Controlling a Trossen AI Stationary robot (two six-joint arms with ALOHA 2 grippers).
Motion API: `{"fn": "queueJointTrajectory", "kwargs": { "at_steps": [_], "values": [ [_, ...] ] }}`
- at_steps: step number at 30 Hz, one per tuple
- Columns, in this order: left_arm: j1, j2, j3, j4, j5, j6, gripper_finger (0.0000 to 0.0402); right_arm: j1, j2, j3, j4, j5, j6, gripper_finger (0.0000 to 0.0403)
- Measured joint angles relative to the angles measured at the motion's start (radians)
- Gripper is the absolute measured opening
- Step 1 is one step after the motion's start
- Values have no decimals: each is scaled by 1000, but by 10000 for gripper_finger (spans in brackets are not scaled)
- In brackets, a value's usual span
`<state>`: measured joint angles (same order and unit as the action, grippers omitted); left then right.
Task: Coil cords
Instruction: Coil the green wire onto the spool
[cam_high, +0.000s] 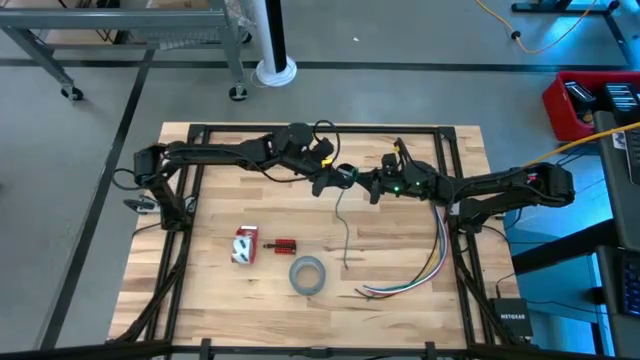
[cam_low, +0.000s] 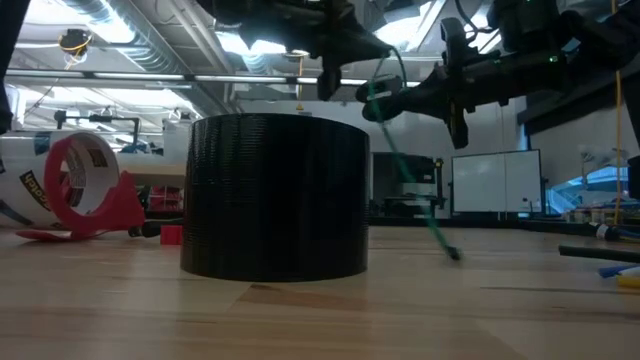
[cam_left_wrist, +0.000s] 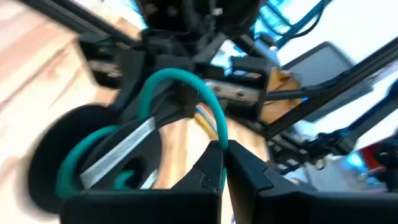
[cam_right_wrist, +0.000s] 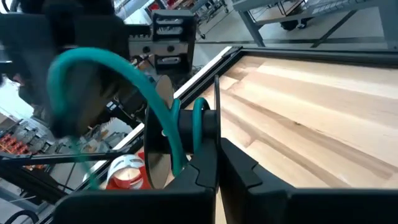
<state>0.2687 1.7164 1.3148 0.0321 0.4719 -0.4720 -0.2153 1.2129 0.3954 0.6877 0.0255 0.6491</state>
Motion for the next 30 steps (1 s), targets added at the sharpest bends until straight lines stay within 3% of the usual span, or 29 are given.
{"fn": "queueJointTrajectory", "kwargs": {
  "at_steps": [9,16,30],
  "values": [
    [10,-70,0,-210,-145,158,0,0,0,0,40,-3,0,5],
    [10,-89,0,-299,-339,261,0,-2,0,0,66,-21,1,5],
    [21,-90,0,-317,-407,274,0,-1,0,0,79,-49,1,5]
  ]
}}
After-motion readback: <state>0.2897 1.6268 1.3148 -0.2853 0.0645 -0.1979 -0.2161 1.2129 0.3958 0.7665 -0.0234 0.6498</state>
